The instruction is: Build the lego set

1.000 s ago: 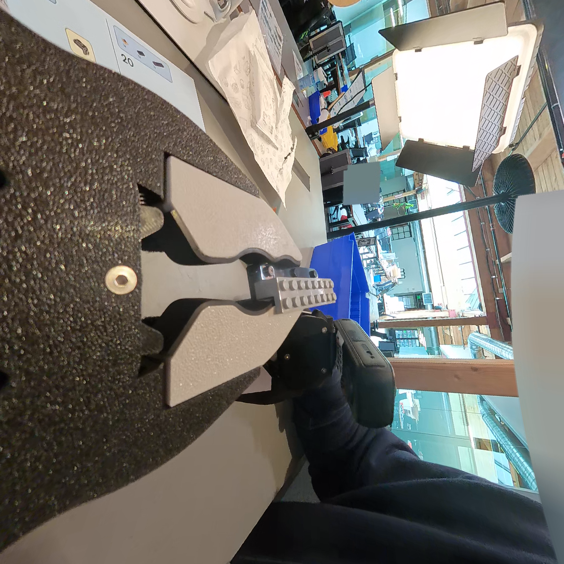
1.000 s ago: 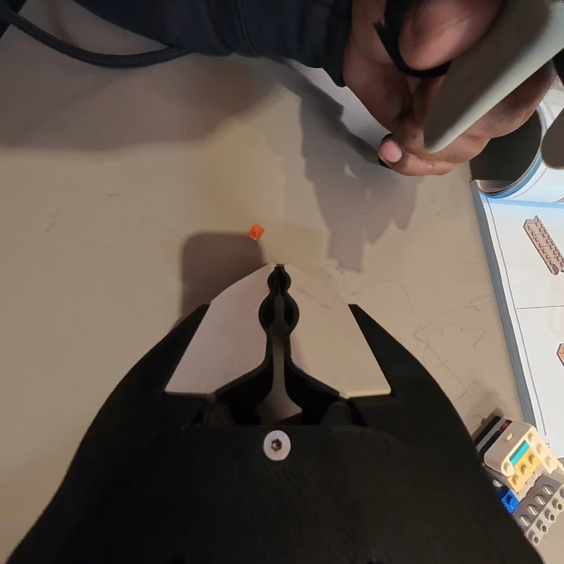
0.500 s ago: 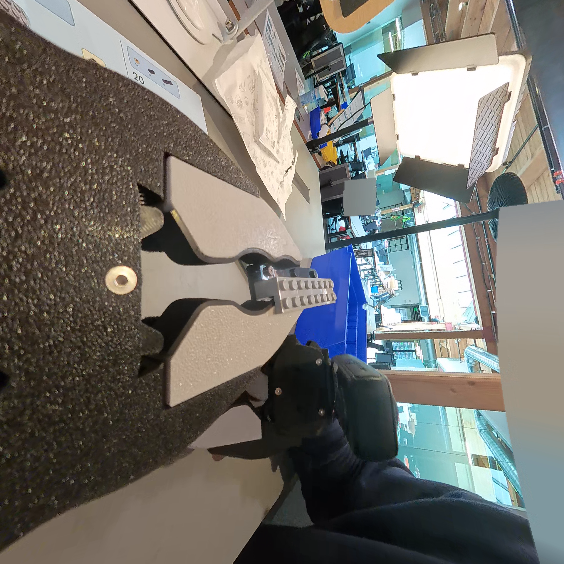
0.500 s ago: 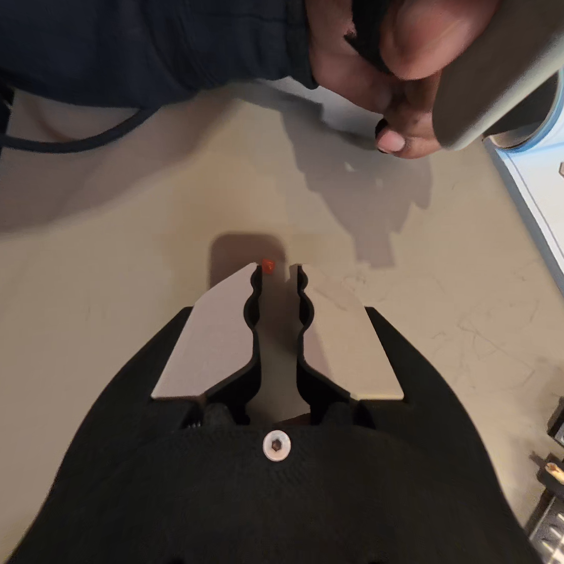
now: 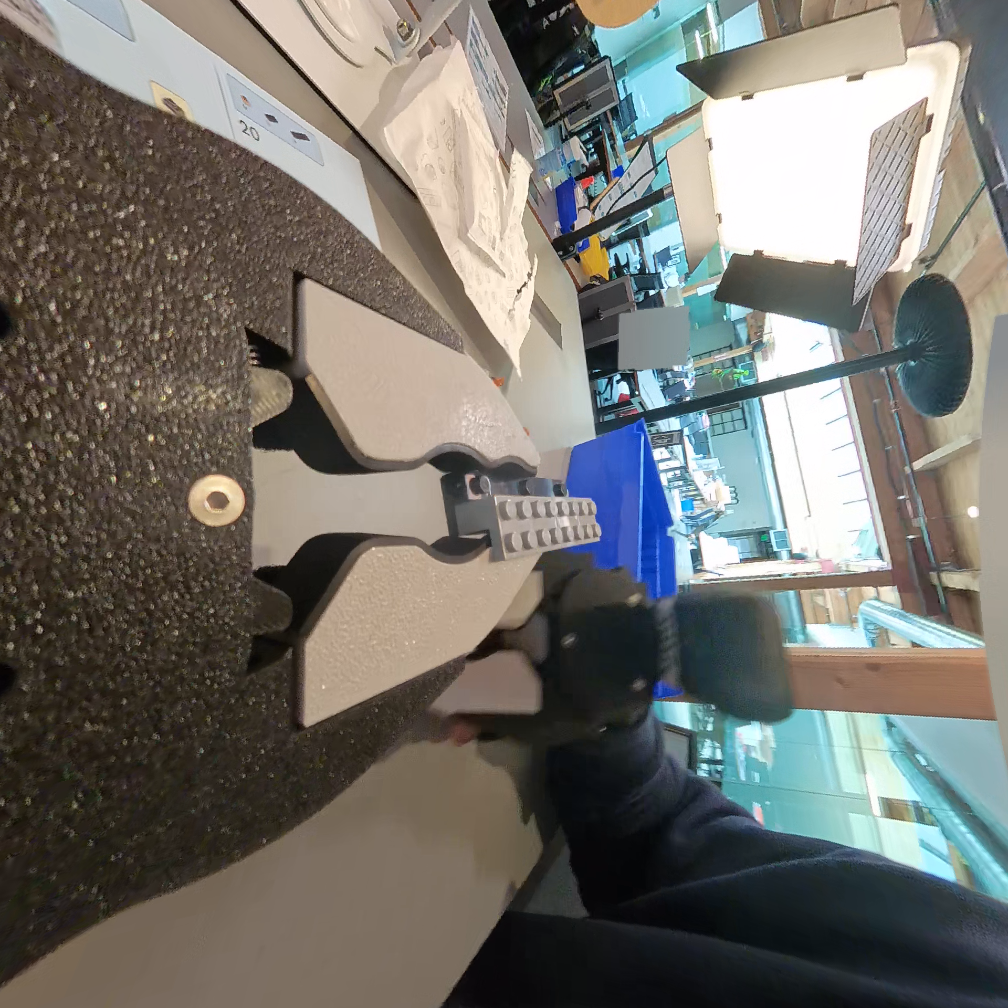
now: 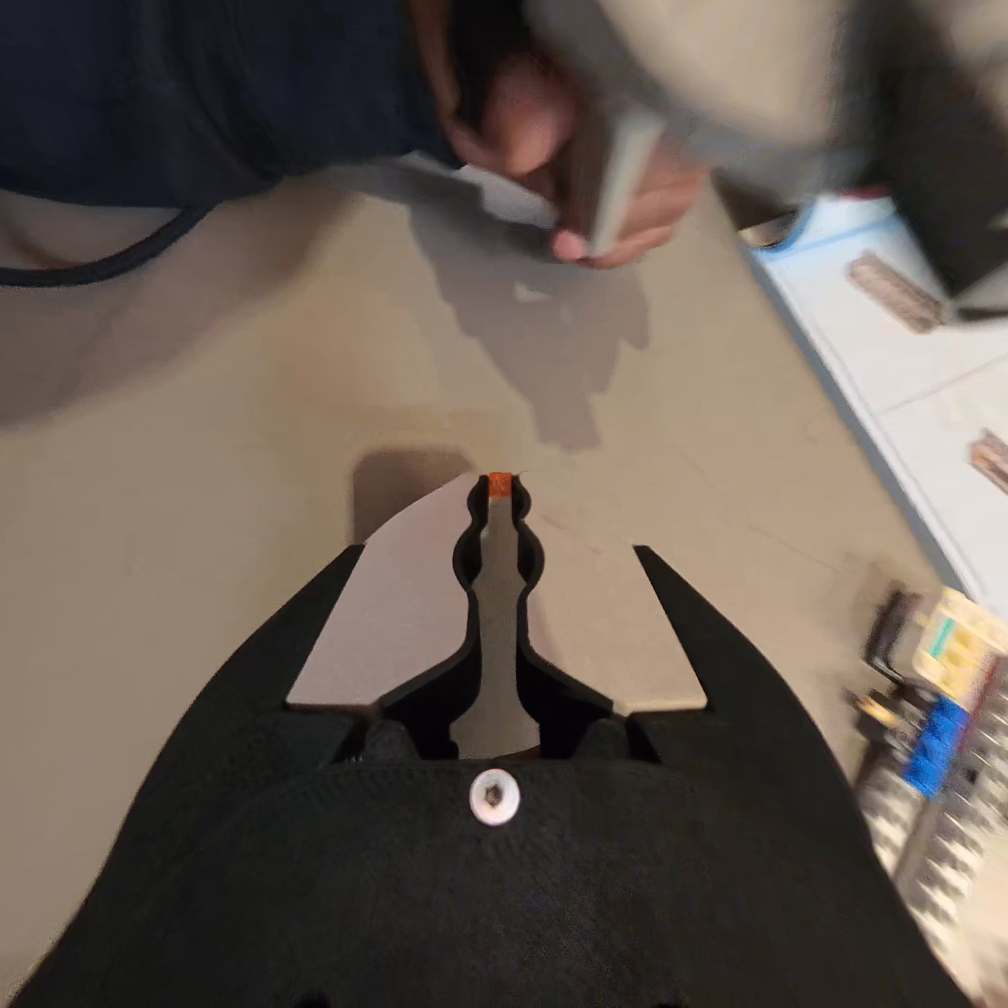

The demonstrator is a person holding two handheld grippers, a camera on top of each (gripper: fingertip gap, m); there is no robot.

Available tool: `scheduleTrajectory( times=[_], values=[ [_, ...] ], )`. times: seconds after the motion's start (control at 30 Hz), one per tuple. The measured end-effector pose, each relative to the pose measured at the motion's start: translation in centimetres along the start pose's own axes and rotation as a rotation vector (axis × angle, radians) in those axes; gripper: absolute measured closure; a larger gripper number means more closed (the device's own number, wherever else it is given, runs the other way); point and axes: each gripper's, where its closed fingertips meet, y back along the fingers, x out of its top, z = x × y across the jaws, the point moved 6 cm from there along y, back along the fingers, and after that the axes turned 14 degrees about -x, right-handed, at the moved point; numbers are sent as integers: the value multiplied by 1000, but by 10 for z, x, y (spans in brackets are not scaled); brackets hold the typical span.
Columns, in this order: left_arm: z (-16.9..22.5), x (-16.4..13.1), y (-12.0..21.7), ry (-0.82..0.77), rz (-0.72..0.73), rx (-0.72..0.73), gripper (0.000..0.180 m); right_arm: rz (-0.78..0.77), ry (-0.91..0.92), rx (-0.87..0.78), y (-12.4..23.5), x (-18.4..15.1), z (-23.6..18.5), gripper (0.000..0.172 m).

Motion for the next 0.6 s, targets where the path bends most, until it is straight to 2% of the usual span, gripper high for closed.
scheduleTrajectory(
  times=[0.13, 0.27, 0.4, 0.6],
  values=[
    [14, -1, 9, -20, -12, -37, 162, 112, -78, -54, 42, 11, 38, 164],
    [17, 2, 6, -14, 27, -82, 162, 236, -117, -20, 69, 42, 56, 164],
    [22, -1, -1, -50, 3, -102, 162, 254, -124, 89, 69, 55, 52, 164],
    [25, 3, -1, -82, 21, -119, 162, 256, -140, 203, 65, 53, 44, 164]
  ],
)
